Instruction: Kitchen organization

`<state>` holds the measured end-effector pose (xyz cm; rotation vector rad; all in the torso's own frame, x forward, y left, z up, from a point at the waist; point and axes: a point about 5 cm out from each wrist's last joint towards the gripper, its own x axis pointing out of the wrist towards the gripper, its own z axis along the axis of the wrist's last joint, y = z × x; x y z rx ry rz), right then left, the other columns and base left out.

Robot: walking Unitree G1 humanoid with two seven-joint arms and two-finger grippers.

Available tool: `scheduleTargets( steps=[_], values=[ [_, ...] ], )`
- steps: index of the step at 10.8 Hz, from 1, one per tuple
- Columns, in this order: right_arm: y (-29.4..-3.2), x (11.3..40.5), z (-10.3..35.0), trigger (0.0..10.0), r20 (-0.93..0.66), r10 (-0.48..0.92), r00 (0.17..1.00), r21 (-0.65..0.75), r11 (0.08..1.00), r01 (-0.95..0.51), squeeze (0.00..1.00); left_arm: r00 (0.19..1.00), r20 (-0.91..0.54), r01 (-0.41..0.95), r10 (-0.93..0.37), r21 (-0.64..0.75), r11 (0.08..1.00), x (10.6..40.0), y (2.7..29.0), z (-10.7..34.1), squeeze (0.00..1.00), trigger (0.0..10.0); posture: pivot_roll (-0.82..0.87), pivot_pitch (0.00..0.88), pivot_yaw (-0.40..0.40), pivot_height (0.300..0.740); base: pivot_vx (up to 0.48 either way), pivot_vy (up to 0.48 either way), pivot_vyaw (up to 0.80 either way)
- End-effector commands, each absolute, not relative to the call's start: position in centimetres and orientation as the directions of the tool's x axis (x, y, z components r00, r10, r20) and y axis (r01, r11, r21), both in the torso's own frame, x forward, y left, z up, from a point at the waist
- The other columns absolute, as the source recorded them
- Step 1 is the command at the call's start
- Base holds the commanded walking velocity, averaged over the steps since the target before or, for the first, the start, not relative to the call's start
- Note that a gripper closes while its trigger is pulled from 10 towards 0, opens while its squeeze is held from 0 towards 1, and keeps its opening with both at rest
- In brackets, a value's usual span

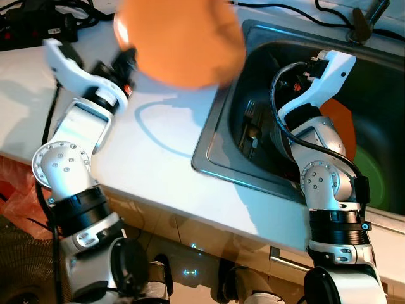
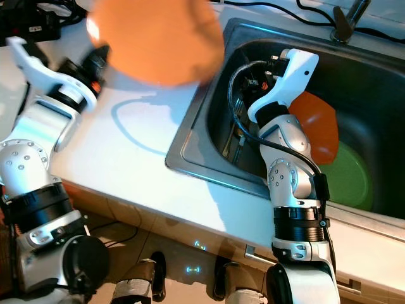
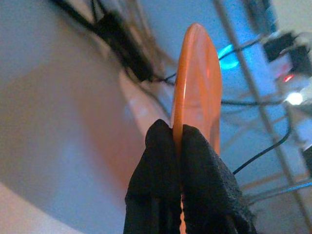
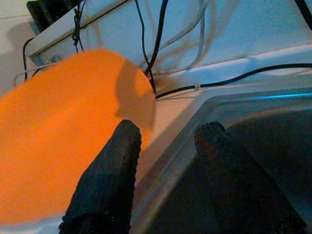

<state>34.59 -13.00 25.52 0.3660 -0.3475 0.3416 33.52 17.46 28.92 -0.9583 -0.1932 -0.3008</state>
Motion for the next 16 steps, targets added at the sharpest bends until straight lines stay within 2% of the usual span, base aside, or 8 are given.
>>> scheduleTargets(
  steps=[1, 3, 6, 9, 13, 16],
  values=[
    [-13.8, 34.7, 25.5, 10.0, 0.382, 0.236, 0.894, 0.287, 0.889, -0.357, 0.00, 0.907, 0.392, 0.413, -0.154, -0.755, 0.509, 32.7, 17.5, 30.0, 0.00, 10.0, 0.13, 0.265, -0.018, 0.740, 0.000, 0.000, 0.00],
    [-13.7, 34.7, 25.5, 10.0, 0.384, 0.236, 0.893, 0.288, 0.888, -0.359, 0.00, 0.894, 0.426, 0.438, -0.140, -0.763, 0.475, 32.6, 17.2, 29.7, 0.00, 10.0, 0.13, 0.258, -0.019, 0.740, 0.000, 0.000, 0.00],
    [-14.0, 34.7, 25.7, 10.0, 0.392, 0.204, 0.897, 0.376, 0.854, -0.359, 0.00, 0.875, 0.463, 0.469, -0.143, -0.737, 0.487, 32.9, 17.0, 29.5, 0.00, 10.0, 0.12, 0.262, -0.019, 0.740, 0.000, 0.000, 0.00],
    [-14.7, 34.9, 26.3, 10.0, 0.411, 0.148, 0.899, 0.617, 0.681, -0.394, 0.00, 0.861, 0.490, 0.491, -0.135, -0.733, 0.472, 33.6, 16.7, 29.7, 0.00, 10.0, 0.12, 0.266, -0.017, 0.740, 0.000, 0.000, 0.00],
    [-14.4, 34.4, 26.7, 10.0, 0.431, 0.192, 0.881, 0.639, 0.625, -0.449, 0.00, 0.823, 0.504, 0.568, -0.262, -0.716, 0.407, 33.6, 12.1, 30.3, 0.00, 10.0, 0.12, 0.266, -0.012, 0.740, 0.000, 0.000, 0.00],
    [-14.3, 34.3, 26.8, 10.0, 0.431, 0.196, 0.881, 0.648, 0.612, -0.454, 0.00, 0.806, 0.519, 0.592, -0.285, -0.707, 0.387, 33.4, 11.3, 30.7, 0.00, 10.0, 0.12, 0.267, -0.007, 0.740, 0.000, 0.000, 0.00]
  ],
)
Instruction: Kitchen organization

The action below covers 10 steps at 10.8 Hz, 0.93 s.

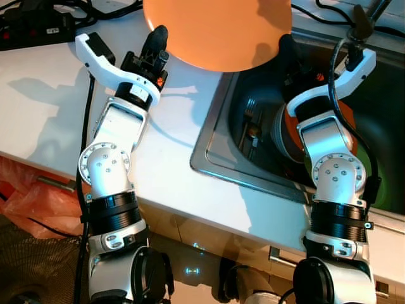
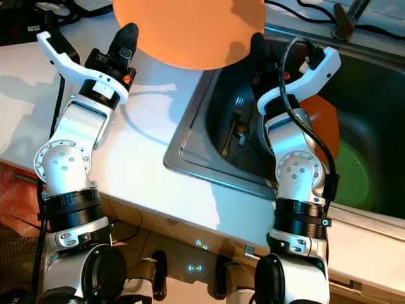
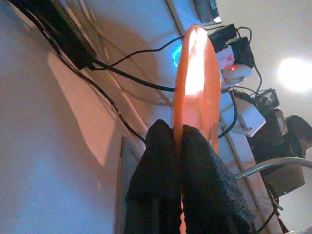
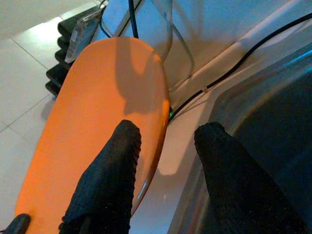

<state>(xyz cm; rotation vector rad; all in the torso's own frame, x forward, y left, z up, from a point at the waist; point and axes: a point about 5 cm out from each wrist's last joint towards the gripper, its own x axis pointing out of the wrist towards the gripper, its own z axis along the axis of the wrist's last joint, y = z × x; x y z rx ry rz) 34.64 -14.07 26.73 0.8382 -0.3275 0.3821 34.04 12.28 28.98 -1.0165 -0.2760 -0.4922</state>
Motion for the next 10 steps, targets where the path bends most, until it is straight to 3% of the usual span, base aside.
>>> scheduleTargets(
  steps=[1, 10],
  values=[
    [-14.4, 34.3, 26.8, 10.0, 0.433, 0.197, 0.880, 0.651, 0.607, -0.456, 0.00, 0.804, 0.520, 0.595, -0.289, -0.706, 0.384, 33.4, 11.1, 30.7, 0.00, 10.0, 0.12, 0.267, -0.006, 0.740, 0.000, 0.000, 0.00],
    [-14.2, 34.1, 27.1, 10.0, 0.455, 0.200, 0.868, 0.686, 0.542, -0.485, 0.00, 0.790, 0.492, 0.609, -0.365, -0.701, 0.372, 33.3, 9.5, 30.1, 0.00, 10.0, 0.11, 0.268, -0.003, 0.740, 0.000, 0.000, 0.00]
  ],
)
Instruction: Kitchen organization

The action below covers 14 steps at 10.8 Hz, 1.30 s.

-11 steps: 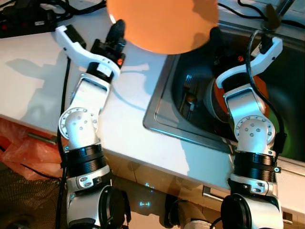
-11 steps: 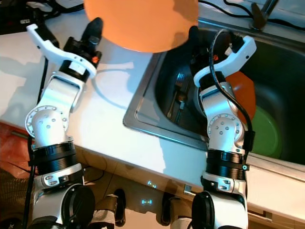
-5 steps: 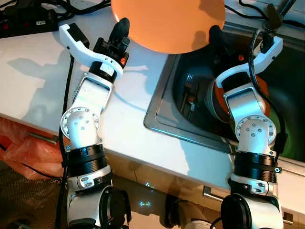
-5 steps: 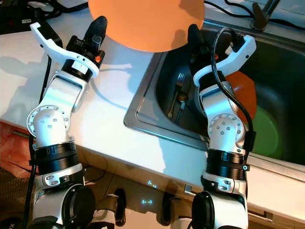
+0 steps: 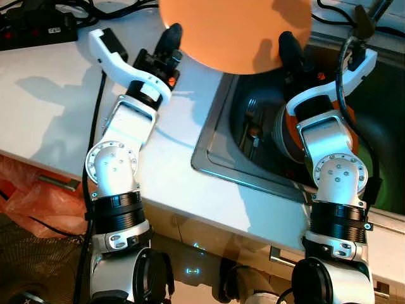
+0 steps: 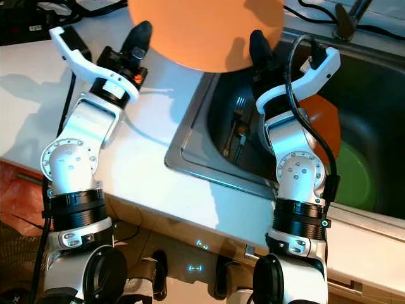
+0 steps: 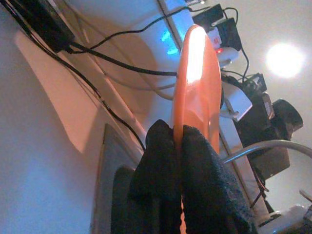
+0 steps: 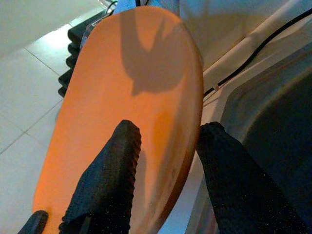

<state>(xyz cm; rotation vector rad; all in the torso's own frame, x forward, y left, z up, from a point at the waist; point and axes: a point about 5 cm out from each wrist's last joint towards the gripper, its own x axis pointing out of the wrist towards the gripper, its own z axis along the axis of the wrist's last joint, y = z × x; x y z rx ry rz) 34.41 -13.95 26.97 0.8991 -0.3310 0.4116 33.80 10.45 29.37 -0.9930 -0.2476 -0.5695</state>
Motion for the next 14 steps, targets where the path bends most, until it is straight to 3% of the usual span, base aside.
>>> scheduleTargets(
  steps=[1, 2, 3, 9, 10, 14],
  values=[
    [-14.2, 34.1, 27.1, 9.6, 0.453, 0.195, 0.870, 0.692, 0.538, -0.482, 0.00, 0.791, 0.491, 0.608, -0.366, -0.700, 0.374, 33.2, 9.5, 30.0, 0.00, 10.0, 0.12, 0.267, -0.003, 0.740, 0.000, 0.000, 0.00],
    [-14.3, 34.1, 27.1, 4.2, 0.453, 0.192, 0.871, 0.695, 0.536, -0.479, 0.00, 0.793, 0.482, 0.604, -0.373, -0.701, 0.379, 33.2, 9.4, 29.9, 0.00, 10.0, 0.12, 0.267, -0.003, 0.740, 0.000, 0.000, 0.00],
    [-14.2, 34.0, 27.2, 0.0, 0.463, 0.196, 0.865, 0.692, 0.530, -0.491, 0.00, 0.794, 0.477, 0.602, -0.377, -0.703, 0.379, 33.2, 9.2, 29.7, 0.00, 10.0, 0.11, 0.267, -0.002, 0.740, 0.000, 0.000, 0.00],
    [-14.4, 33.9, 27.3, 0.0, 0.472, 0.192, 0.860, 0.697, 0.516, -0.498, 0.00, 0.821, 0.423, 0.567, -0.383, -0.683, 0.461, 33.6, 8.8, 29.2, 0.00, 10.0, 0.11, 0.268, -0.001, 0.740, 0.000, 0.000, 0.00],
    [-14.5, 33.9, 27.3, 0.0, 0.474, 0.191, 0.860, 0.699, 0.513, -0.499, 0.00, 0.824, 0.421, 0.564, -0.380, -0.684, 0.463, 33.6, 8.9, 29.2, 1.00, 10.0, 0.11, 0.269, -0.001, 0.740, 0.000, 0.000, 0.00],
    [-14.6, 33.9, 27.5, 0.0, 0.487, 0.182, 0.854, 0.713, 0.483, -0.509, 0.00, 0.824, 0.408, 0.561, -0.393, -0.682, 0.469, 33.6, 8.6, 28.9, 1.00, 10.0, 0.11, 0.269, -0.003, 0.740, 0.000, 0.000, 0.00]
  ],
)
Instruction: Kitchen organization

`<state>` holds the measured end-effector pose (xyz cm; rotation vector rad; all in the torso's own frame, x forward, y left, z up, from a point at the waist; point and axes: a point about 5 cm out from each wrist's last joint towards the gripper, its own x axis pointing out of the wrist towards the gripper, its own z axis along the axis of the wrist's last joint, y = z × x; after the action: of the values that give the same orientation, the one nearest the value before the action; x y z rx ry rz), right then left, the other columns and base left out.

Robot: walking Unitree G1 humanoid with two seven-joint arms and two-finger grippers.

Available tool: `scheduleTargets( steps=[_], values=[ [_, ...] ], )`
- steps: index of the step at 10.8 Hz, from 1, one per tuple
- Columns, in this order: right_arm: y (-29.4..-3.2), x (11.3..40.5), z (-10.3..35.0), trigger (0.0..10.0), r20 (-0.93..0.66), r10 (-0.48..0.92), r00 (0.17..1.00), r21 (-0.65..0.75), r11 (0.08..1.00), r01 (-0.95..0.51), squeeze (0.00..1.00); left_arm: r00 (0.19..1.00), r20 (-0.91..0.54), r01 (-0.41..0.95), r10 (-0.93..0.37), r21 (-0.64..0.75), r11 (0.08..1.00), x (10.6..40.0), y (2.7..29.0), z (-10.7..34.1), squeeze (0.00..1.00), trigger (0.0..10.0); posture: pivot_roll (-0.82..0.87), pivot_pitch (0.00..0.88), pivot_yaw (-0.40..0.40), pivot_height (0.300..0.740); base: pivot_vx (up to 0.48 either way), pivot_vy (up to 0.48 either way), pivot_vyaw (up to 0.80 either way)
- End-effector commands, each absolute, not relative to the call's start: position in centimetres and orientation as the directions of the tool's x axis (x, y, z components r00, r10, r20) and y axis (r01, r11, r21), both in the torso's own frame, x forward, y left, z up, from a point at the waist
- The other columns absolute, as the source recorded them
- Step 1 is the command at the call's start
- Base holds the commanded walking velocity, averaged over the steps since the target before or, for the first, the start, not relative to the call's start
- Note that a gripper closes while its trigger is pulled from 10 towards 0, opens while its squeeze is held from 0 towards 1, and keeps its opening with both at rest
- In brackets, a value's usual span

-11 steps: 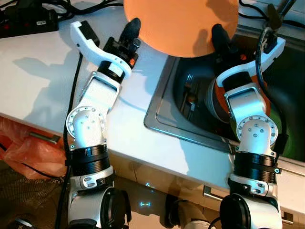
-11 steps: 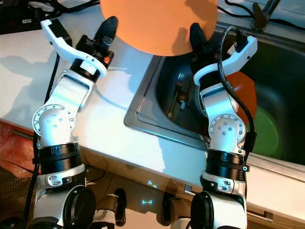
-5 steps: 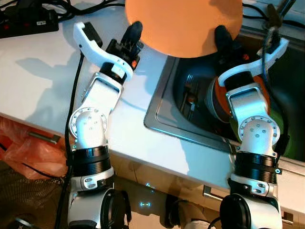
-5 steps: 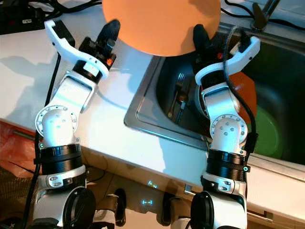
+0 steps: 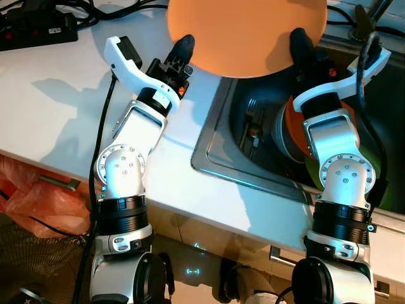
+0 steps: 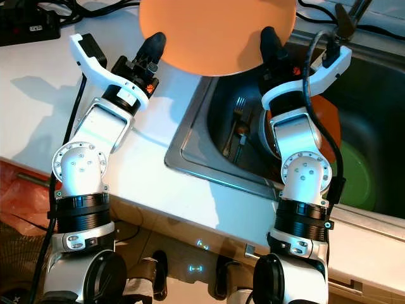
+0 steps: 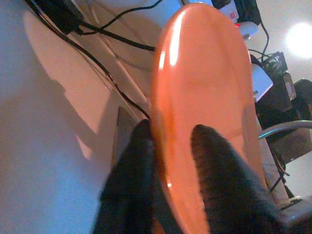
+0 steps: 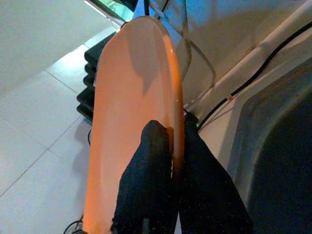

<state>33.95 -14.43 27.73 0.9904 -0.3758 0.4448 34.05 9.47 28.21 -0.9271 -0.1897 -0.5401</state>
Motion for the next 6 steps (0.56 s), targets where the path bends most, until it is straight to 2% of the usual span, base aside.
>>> scheduleTargets(
  steps=[1, 2, 3, 6],
  values=[
    [-14.8, 33.9, 27.6, 0.0, 0.489, 0.167, 0.856, 0.727, 0.464, -0.505, 0.00, 0.825, 0.403, 0.559, -0.396, -0.682, 0.472, 33.5, 8.6, 28.8, 1.00, 10.0, 0.11, 0.268, -0.003, 0.740, 0.000, 0.000, 0.00],
    [-15.0, 33.9, 27.7, 0.0, 0.492, 0.153, 0.857, 0.736, 0.453, -0.503, 0.00, 0.831, 0.387, 0.550, -0.399, -0.678, 0.487, 33.6, 8.6, 28.6, 1.00, 10.0, 0.11, 0.268, -0.003, 0.740, 0.000, 0.000, 0.00],
    [-15.3, 33.9, 27.9, 0.0, 0.500, 0.130, 0.856, 0.747, 0.437, -0.502, 0.00, 0.831, 0.368, 0.549, -0.416, -0.657, 0.517, 33.6, 8.3, 28.4, 0.00, 10.0, 0.11, 0.268, -0.003, 0.740, 0.000, 0.000, 0.00],
    [-16.9, 34.0, 28.5, 0.0, 0.521, 0.007, 0.854, 0.793, 0.365, -0.487, 0.00, 0.824, 0.356, 0.560, -0.441, -0.632, 0.536, 33.5, 7.9, 28.2, 0.00, 10.0, 0.11, 0.268, -0.001, 0.740, 0.000, 0.000, 0.00]
  ],
)
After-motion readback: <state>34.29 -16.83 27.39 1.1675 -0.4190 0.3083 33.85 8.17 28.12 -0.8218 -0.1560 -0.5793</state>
